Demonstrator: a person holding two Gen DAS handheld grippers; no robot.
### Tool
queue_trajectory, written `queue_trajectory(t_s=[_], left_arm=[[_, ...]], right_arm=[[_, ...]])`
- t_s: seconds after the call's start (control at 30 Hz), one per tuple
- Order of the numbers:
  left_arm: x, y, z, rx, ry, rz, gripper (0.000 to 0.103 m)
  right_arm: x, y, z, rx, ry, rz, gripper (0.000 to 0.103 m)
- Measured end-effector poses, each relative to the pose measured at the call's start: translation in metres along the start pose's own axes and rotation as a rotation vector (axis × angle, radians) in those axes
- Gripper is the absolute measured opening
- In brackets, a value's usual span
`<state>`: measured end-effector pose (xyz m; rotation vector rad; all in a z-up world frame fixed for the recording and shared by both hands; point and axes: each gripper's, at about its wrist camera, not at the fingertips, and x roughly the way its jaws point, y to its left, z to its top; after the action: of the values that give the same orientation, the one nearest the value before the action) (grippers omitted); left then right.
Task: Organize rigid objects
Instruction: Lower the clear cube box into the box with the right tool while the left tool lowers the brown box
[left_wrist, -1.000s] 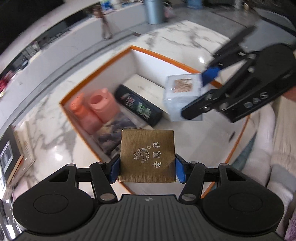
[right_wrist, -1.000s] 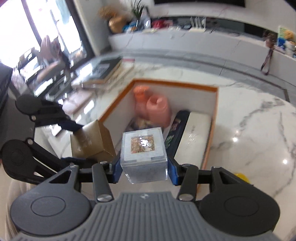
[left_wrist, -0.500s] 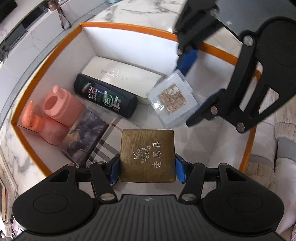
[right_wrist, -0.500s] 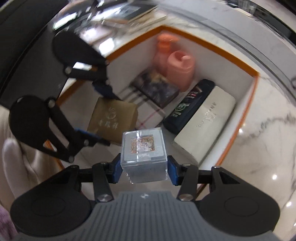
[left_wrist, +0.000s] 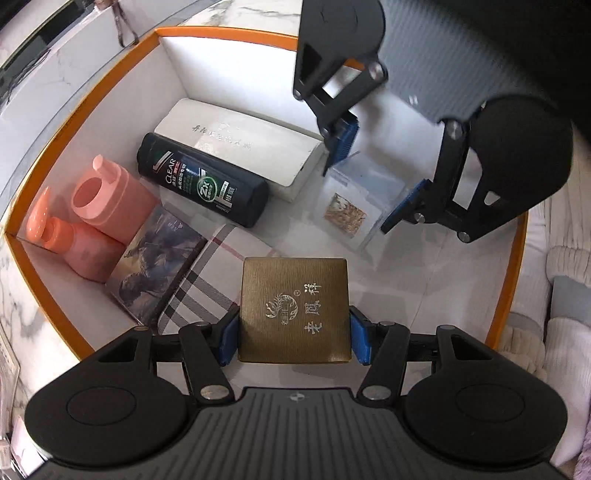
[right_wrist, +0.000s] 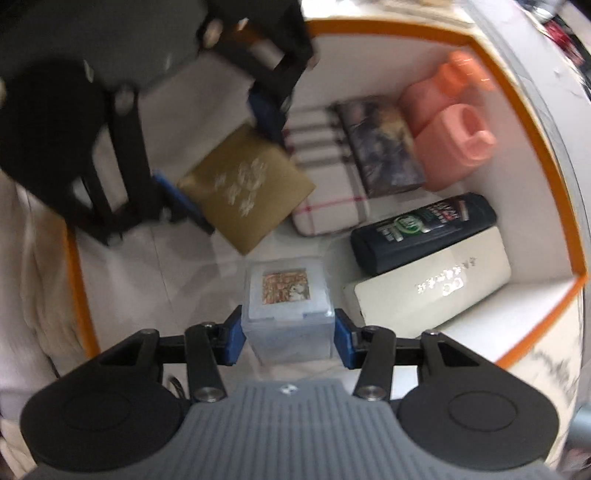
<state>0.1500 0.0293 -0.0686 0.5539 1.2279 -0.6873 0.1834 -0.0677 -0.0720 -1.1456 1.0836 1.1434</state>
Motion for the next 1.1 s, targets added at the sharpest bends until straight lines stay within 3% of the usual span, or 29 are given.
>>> queue_trajectory(t_s=[0.13,0.27,0.47,0.6,0.7,0.8,0.97,1.1], left_arm=[[0.001,-0.004,0.000,-0.008,-0.012,-0.002,0.067],[0.004,-0.002,-0.001,-0.044,-0.027,-0.008,0.067],[0.005,0.000,-0.002,-0.072,-0.044,-0.018,0.067],[0.004,0.000,-0.003,-0.074,-0.050,-0.022,0.067],[0.004,0.000,0.000,-0.062,-0.061,-0.031,0.067],[0.002,-0.005,0.007,-0.031,-0.074,-0.031,0.067],[0.005,-0.013,0.022,0.041,-0.077,-0.036,0.067],[0.015,-0.017,0.026,0.148,-0.063,-0.045,0.067]], right_arm=[[0.009,0.003,0.000,-0.065,0.084,-0.063,0.053],[-0.001,0.001,-0.002,-0.092,0.096,-0.098,0.058],[-0.010,-0.002,0.002,-0.069,0.046,-0.071,0.057],[-0.007,0.004,0.004,-0.107,0.037,-0.072,0.047],[-0.006,0.001,0.005,-0.128,0.039,-0.075,0.046],[-0.009,-0.002,0.002,-0.114,0.051,-0.054,0.041],[-0.007,0.002,-0.008,-0.142,0.084,-0.099,0.039],[-0.014,0.002,-0.015,-0.143,0.045,-0.102,0.038]])
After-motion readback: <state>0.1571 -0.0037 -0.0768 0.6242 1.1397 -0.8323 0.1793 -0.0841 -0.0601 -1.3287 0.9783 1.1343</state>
